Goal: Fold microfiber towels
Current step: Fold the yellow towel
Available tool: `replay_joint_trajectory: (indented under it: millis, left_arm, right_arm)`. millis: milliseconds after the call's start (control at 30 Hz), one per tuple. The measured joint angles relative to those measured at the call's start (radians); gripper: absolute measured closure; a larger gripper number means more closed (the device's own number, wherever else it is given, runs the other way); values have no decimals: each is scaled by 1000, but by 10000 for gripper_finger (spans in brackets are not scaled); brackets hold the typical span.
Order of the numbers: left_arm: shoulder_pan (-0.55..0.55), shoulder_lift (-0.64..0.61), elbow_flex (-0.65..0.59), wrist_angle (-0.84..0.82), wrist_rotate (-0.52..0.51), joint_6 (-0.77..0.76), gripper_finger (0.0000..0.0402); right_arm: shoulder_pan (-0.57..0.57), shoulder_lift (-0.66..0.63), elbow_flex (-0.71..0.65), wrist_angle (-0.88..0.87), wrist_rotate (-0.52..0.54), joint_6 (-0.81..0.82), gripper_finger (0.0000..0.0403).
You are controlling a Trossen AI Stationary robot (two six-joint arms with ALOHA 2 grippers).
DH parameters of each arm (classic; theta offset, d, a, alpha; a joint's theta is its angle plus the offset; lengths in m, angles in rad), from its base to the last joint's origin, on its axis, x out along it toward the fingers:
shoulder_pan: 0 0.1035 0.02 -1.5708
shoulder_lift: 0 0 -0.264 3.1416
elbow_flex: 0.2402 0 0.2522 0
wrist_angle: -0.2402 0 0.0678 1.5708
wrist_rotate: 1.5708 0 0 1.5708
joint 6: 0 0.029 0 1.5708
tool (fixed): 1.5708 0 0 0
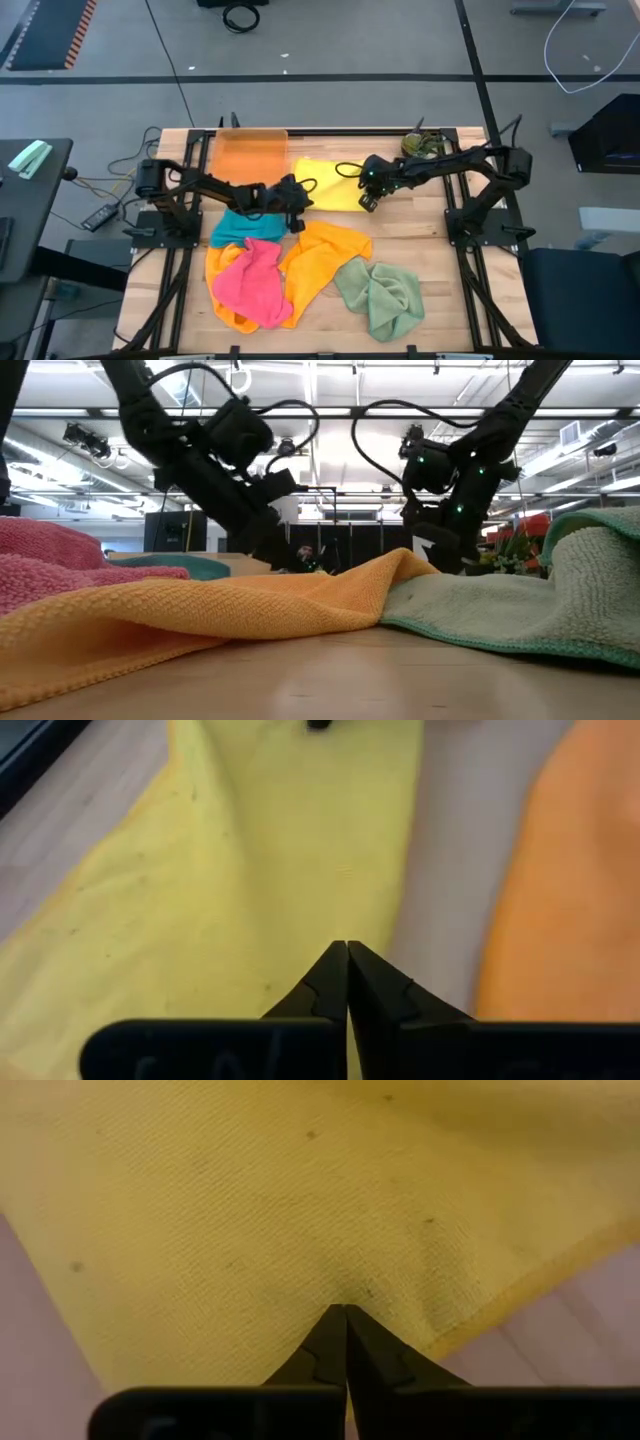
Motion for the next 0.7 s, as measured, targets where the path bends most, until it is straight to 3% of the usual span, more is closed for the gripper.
replay_joint_trajectory:
  millis: [100,233,367,433,533,633,700]
  left_arm:
    - [-9,11,53,-91,-29,6,395]
    - [-12,9,83,-117,-30,23,387]
    - [-7,9,92,-119,-31,60,396]
    - [2,9,92,-112,-32,60,394]
    - [13,1,92,-104,-33,51,385]
    - [3,-10,93,-99,7,11,388]
    - [-14,-8,93,-93,72,-28,395]
  right_arm:
    - [64,-4,2,-56,-16,77,398]
    - [241,-60,-7,-163,-110,218,399]
    - [430,-148,-3,-151,-174,298,400]
    - [495,-201,-4,-154,-129,298,400]
    - [531,-302,-4,-161,31,269,400]
    - [484,-372,-3,-157,193,203,400]
    - [395,-381,-3,-118,207,122,400]
